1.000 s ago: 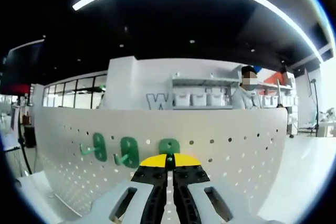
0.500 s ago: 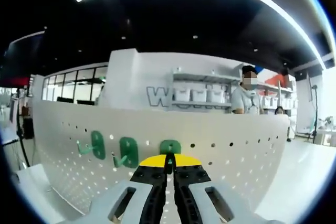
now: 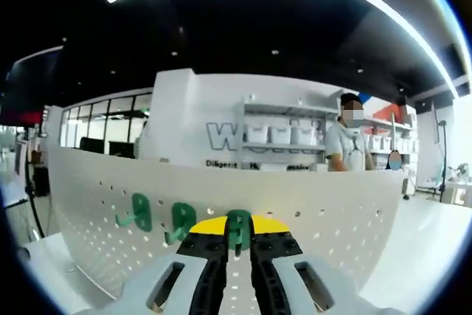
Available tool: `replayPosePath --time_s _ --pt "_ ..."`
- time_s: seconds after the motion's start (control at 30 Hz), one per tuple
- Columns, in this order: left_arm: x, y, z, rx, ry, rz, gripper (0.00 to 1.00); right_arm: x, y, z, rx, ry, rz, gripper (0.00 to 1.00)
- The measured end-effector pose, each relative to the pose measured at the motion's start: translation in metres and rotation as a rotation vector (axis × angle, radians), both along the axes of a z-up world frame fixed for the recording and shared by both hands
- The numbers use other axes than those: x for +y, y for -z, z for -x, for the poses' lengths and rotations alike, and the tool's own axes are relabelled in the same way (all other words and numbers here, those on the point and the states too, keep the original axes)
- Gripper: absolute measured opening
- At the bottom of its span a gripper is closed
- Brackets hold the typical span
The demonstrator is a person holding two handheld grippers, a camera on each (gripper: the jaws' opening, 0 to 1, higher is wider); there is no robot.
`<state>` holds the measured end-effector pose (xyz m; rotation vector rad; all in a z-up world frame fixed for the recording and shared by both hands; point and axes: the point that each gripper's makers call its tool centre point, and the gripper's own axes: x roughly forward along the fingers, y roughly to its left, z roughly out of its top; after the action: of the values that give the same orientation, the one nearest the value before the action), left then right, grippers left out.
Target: Insert the hook assembly into the mounting plate slot until the hook locks in place.
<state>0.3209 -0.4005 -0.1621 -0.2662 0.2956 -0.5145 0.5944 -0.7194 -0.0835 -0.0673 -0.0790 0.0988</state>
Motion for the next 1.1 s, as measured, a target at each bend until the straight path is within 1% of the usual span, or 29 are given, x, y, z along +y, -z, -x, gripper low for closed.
replayPosePath --time_s 0.23,0.37,0.5,0.7,0.73,0.93,1.1 --pt "-0.003 -0.003 0.004 -0.009 0.011 0.002 1.0 -0.005 -0.017 0.009 -0.025 0.009 0.002 0.11" --pt "-0.004 -0.005 0.007 -0.016 0.015 -0.001 1.0 -0.007 -0.026 0.02 -0.038 0.009 0.009 0.12" --pt "-0.005 -0.005 0.009 -0.019 0.023 -0.007 1.0 -0.007 -0.028 0.03 -0.033 0.003 0.023 0.15" --pt "-0.007 -0.007 0.012 -0.026 0.032 -0.01 1.0 -0.006 -0.018 0.047 0.004 -0.016 0.035 0.15" --pt "-0.007 -0.008 0.013 -0.027 0.033 -0.01 1.0 -0.005 -0.015 0.051 0.018 -0.021 0.043 0.16" --pt "-0.009 -0.008 0.016 -0.029 0.046 -0.016 1.0 -0.004 -0.001 0.069 0.055 -0.032 0.078 0.17" --pt "-0.012 -0.006 0.019 -0.025 0.059 -0.026 1.0 -0.002 0.018 0.084 0.101 -0.049 0.067 0.19"
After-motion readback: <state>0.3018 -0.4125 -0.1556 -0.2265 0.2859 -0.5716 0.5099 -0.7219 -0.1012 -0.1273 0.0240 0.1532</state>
